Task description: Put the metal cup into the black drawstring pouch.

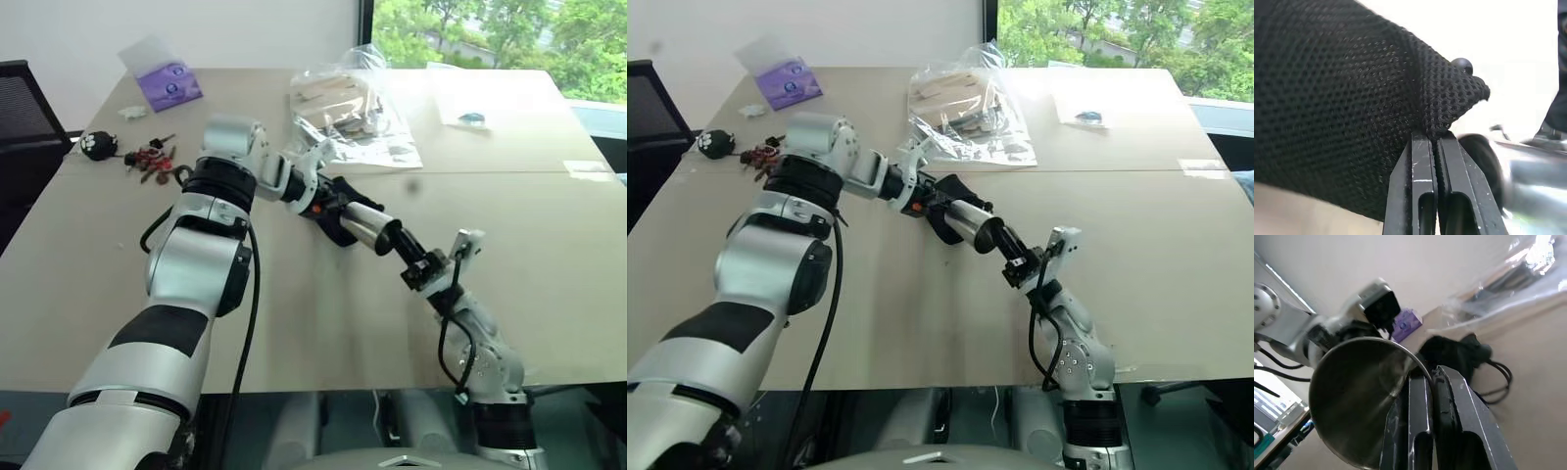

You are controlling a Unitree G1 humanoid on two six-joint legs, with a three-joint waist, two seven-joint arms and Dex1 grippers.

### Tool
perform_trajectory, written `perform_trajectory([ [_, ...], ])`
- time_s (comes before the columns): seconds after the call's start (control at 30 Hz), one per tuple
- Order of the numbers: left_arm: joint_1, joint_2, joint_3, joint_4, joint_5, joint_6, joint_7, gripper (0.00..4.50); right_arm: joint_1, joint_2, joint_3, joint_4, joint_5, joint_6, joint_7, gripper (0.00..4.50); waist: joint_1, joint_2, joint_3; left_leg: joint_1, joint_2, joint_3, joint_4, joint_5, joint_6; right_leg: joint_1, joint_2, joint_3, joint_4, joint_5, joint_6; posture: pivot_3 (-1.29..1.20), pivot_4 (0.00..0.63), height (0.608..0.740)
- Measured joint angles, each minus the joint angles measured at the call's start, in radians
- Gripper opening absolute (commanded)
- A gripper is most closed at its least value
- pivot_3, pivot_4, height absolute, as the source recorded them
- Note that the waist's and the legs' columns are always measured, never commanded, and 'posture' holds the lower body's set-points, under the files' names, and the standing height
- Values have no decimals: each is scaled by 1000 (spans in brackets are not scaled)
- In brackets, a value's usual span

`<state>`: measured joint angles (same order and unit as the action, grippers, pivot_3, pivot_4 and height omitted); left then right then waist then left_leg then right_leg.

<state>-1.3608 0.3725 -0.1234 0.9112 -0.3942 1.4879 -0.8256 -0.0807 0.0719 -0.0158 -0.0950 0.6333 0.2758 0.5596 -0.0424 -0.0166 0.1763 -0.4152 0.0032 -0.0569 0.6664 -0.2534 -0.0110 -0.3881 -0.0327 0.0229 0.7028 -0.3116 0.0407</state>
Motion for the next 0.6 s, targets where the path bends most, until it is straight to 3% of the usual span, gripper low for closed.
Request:
perform_trajectory([
  [0.2, 30, 28, 57, -70, -1, 73, 48, 0, -30, -7, 11, 82, -44, -77, 23, 30, -1, -1, -1, 4, 0, 1, 3, 0, 0, 2, 0, 2, 6, 0, 0, 0, 150, 740],
  [0.3, 65, 50, 74, -118, -1, 96, 72, 0, -59, -42, 58, 112, -146, -111, 2, 30, -2, -1, -1, 7, 0, 3, 3, 0, 0, 2, 0, 3, 9, 0, 0, 0, 150, 740],
  [0.43, 109, 45, 87, -212, -33, 121, 92, 0, -154, -111, 159, 187, -402, -138, -134, 30, 4, -2, -1, 17, 0, 3, 2, 0, 1, 12, -1, 4, 9, 0, 0, 0, 150, 740],
  [0.6, 154, 48, 87, -352, -50, 123, 122, 0, -240, -153, 218, 196, -568, -125, -224, 30, 1, -1, -1, 16, 1, 4, 1, 1, -1, 10, 0, 5, 10, 0, 0, 0, 150, 740],
])
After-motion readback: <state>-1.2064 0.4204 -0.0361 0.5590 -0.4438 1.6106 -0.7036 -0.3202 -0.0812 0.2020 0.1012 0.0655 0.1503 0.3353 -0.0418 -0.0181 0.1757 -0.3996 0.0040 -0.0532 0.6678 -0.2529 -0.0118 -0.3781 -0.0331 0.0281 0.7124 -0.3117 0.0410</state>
